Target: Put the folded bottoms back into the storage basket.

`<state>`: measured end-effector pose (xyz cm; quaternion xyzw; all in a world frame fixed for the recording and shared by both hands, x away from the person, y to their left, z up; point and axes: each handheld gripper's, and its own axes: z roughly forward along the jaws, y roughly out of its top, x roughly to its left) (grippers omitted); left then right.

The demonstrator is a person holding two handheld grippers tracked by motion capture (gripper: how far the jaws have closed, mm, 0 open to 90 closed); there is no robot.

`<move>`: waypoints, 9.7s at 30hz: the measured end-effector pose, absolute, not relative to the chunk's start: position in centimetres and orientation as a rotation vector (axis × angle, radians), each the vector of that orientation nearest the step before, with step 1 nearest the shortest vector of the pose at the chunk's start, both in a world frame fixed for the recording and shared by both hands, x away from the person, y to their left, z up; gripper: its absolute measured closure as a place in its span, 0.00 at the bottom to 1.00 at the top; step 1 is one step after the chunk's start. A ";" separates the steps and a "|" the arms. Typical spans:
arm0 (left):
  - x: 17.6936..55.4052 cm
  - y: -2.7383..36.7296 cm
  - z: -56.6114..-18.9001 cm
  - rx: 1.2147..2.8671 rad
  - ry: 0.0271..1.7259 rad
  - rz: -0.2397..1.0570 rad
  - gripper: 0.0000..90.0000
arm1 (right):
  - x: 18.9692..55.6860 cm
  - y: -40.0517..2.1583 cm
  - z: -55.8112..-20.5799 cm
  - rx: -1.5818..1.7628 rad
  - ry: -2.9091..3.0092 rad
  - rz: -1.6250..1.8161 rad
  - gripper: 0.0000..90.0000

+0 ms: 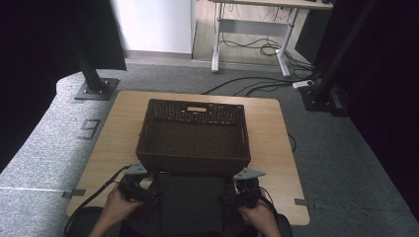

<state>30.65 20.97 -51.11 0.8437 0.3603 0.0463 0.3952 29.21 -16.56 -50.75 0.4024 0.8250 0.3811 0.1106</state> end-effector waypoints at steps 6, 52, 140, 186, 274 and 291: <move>30.3 19.6 -52.7 2.230 0.972 0.170 0.00 | 29.1 -14.6 -52.2 1.247 2.438 1.004 0.00; 29.6 19.1 -53.7 2.160 0.936 -0.139 0.54 | 30.6 -12.8 -54.7 1.274 2.833 1.425 0.59; 43.5 19.8 -33.3 1.862 0.591 0.277 0.74 | 40.7 -12.0 -33.8 0.690 2.197 1.396 0.70; 48.0 15.3 -43.2 2.174 0.750 0.175 0.74 | 46.6 -12.4 -43.0 1.015 2.465 1.068 0.70; 36.2 27.1 -42.7 2.121 0.905 0.454 0.00 | 36.1 -22.8 -41.8 1.111 2.194 1.141 0.00; 34.6 27.9 -53.2 2.182 0.975 0.411 0.00 | 34.5 -23.5 -53.5 1.217 2.309 1.007 0.00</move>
